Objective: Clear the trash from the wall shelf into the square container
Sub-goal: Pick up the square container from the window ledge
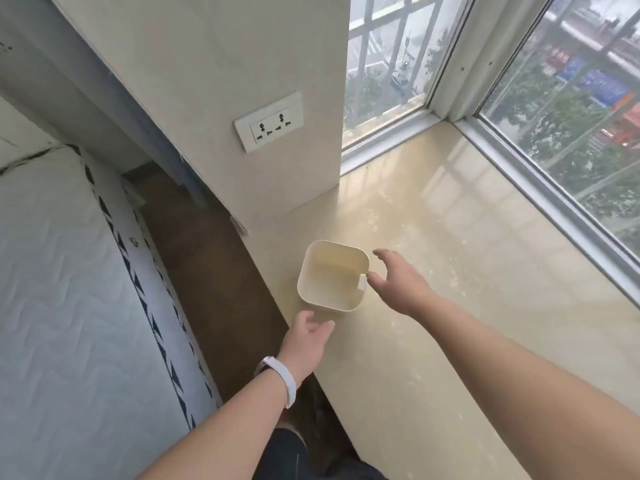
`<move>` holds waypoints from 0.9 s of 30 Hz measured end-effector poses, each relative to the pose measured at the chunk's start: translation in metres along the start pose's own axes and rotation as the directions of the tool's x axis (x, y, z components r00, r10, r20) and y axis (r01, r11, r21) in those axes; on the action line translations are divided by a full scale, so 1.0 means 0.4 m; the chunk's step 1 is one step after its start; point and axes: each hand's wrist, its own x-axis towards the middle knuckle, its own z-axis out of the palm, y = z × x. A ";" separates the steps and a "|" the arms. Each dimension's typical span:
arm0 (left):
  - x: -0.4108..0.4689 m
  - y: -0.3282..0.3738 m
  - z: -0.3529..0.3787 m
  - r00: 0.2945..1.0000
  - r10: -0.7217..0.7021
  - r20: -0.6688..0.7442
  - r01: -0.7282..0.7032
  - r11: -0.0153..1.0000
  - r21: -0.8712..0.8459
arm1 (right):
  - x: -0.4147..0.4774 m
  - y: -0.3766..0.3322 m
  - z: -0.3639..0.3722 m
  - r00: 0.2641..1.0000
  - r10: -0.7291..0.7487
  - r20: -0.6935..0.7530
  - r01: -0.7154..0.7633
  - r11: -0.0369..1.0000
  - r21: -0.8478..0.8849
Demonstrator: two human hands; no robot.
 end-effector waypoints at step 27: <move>0.101 0.083 0.027 0.994 0.102 -0.045 -0.100 0.994 0.033 | -0.011 0.062 0.130 0.876 0.415 0.246 -0.390 0.307 0.868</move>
